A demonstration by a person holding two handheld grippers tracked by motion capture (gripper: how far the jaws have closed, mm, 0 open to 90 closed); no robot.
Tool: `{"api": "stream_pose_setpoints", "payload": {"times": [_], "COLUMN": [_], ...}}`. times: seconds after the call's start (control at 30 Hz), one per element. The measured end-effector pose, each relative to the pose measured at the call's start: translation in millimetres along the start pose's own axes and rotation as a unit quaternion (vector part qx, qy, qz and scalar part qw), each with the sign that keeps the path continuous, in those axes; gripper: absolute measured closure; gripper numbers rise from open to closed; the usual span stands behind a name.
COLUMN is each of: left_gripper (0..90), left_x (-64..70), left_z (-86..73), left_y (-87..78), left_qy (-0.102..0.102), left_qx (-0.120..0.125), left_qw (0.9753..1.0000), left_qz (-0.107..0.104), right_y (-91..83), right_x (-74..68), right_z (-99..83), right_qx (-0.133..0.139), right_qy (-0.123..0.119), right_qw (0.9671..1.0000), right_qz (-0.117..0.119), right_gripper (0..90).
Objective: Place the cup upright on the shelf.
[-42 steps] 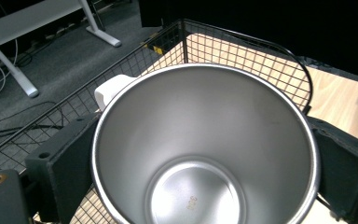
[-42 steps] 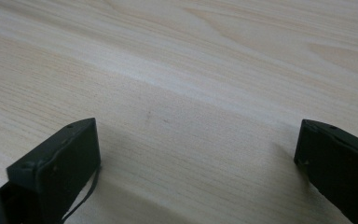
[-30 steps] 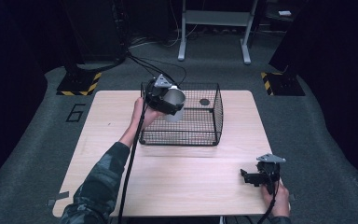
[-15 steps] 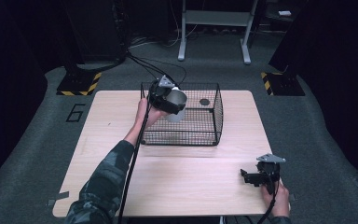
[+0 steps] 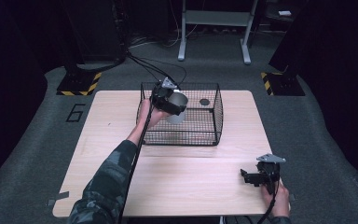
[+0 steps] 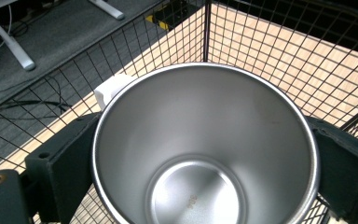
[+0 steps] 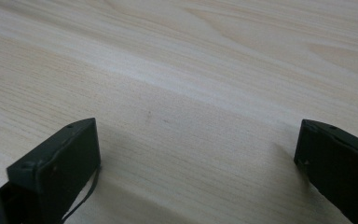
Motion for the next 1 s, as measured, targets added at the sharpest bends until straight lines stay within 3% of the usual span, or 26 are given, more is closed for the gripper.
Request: {"api": "stream_pose_setpoints", "payload": {"times": [0.57,1.0], "left_gripper": [6.2,6.2], "left_x": [1.2,3.7], "left_z": [-5.8,-7.6], "left_y": [18.2,30.1], "left_qy": [-0.007,0.001], "left_qx": [-0.021,-0.039], "left_qw": [0.9997,0.9991], "left_qz": [-0.01,-0.018], "right_y": [0.0,0.0], "right_x": [0.0,0.0], "right_z": [0.0,0.0], "right_qx": [0.0,0.0], "right_qy": [0.0,0.0], "right_qw": [1.0,1.0], "right_qz": [0.0,0.0], "right_gripper": [0.0,0.0]}}
Point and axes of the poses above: each handheld gripper's, and its own axes: y roughly forward along the jaws, z roughly out of its top, x roughly to its right, the point moved 1 cm from there along y, roughly forward along the jaws, and after that the axes turned 4 degrees about y, right-handed, at the moved point
